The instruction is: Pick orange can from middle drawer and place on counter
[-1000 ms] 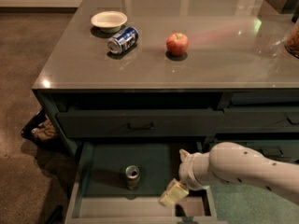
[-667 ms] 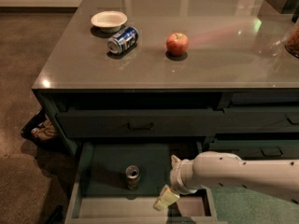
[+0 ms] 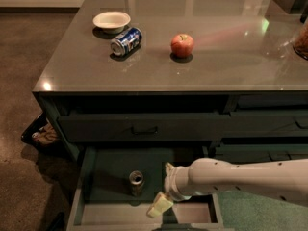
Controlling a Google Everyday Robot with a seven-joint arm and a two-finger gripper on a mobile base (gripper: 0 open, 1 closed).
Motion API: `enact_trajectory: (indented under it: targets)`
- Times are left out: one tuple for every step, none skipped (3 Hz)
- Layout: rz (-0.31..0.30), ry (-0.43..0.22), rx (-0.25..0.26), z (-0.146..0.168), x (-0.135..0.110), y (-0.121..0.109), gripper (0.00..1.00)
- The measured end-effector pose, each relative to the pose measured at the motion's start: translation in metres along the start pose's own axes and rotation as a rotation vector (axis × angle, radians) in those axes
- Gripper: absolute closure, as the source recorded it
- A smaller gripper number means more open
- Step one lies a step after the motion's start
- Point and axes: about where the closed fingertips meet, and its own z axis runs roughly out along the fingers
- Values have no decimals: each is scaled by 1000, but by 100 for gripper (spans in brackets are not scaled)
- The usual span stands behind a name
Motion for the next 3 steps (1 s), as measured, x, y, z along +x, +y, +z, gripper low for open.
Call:
enact_trajectory:
  targets:
    - [12, -59, -48, 38, -17, 13, 0]
    - [12, -106, -80, 70, -34, 31, 0]
    - [9, -122, -84, 74, -36, 30, 0]
